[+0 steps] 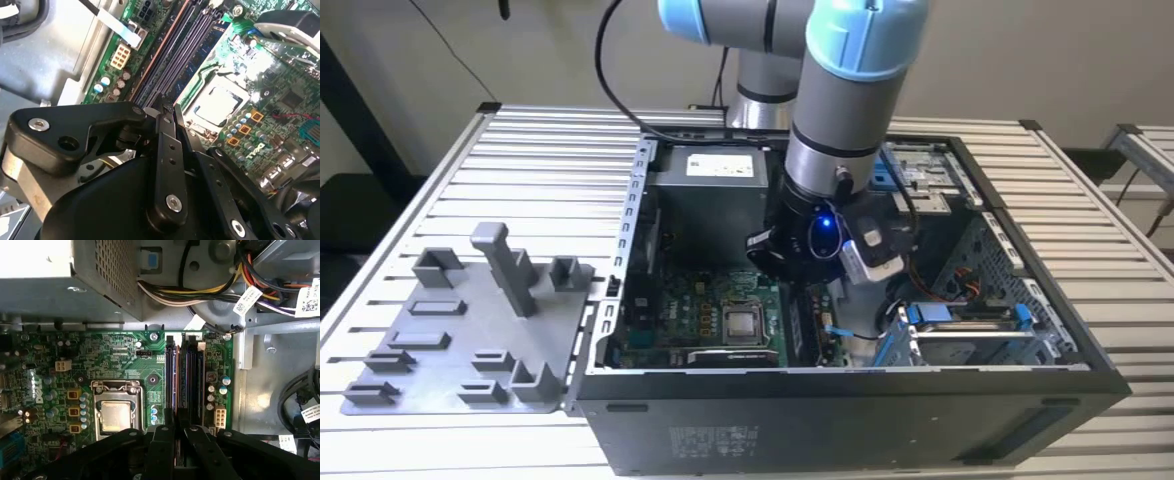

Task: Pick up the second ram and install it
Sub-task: 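Insert the second ram into the second slot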

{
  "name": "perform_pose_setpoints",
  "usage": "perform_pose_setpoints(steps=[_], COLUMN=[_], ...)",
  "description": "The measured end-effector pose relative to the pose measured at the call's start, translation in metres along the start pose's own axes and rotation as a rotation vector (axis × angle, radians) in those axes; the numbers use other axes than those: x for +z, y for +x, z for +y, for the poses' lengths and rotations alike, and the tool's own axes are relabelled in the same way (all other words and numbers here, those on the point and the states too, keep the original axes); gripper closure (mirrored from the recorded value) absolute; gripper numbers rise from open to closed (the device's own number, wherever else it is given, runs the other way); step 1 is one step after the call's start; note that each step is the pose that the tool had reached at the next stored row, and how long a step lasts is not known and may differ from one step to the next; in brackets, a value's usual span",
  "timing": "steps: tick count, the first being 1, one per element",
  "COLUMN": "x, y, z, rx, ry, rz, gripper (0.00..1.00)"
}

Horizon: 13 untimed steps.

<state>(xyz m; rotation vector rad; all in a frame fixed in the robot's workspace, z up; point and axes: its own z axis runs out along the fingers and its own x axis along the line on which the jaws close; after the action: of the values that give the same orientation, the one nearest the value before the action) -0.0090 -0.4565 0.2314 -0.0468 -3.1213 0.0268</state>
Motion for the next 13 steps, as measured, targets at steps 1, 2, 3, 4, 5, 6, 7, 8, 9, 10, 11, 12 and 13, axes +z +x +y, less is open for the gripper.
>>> perform_pose_setpoints(steps=[1, 2, 3, 4, 5, 6, 7, 8, 9, 10, 11, 12, 13], x=[0.0004, 0.0008, 0.0013, 0.0017, 0.0021, 0.0025, 0.0030, 0.0032, 0.0033, 0.0036, 0.0042, 0.0047, 0.0051], y=[-0.0001, -0.0003, -0.0005, -0.0009, -0.0012, -0.0015, -0.0016, -0.0018, -0.0023, -0.0028, -0.0030, -0.0033, -0.0034], z=[-0.0006, -0.0011, -0.0012, -0.0012, -0.0012, -0.0012, -0.0012, -0.0013, -0.0013, -0.0013, -0.0012, -0.0012, -0.0012], rx=[0.000, 0.001, 0.001, 0.001, 0.001, 0.001, 0.001, 0.001, 0.001, 0.001, 0.001, 0.001, 0.001], ry=[0.0003, 0.0006, 0.0007, 0.0012, 0.0018, 0.0022, 0.0026, 0.0031, 0.0033, 0.0033, 0.0031, 0.0034, 0.0038], rz=[0.0003, 0.0007, 0.0009, 0.0011, 0.0015, 0.0016, 0.0017, 0.0020, 0.0025, 0.0027, 0.0028, 0.0029, 0.0030], gripper=[0.86, 0.86, 0.86, 0.86, 0.86, 0.86, 0.86, 0.86, 0.86, 0.86, 0.86, 0.86, 0.86])
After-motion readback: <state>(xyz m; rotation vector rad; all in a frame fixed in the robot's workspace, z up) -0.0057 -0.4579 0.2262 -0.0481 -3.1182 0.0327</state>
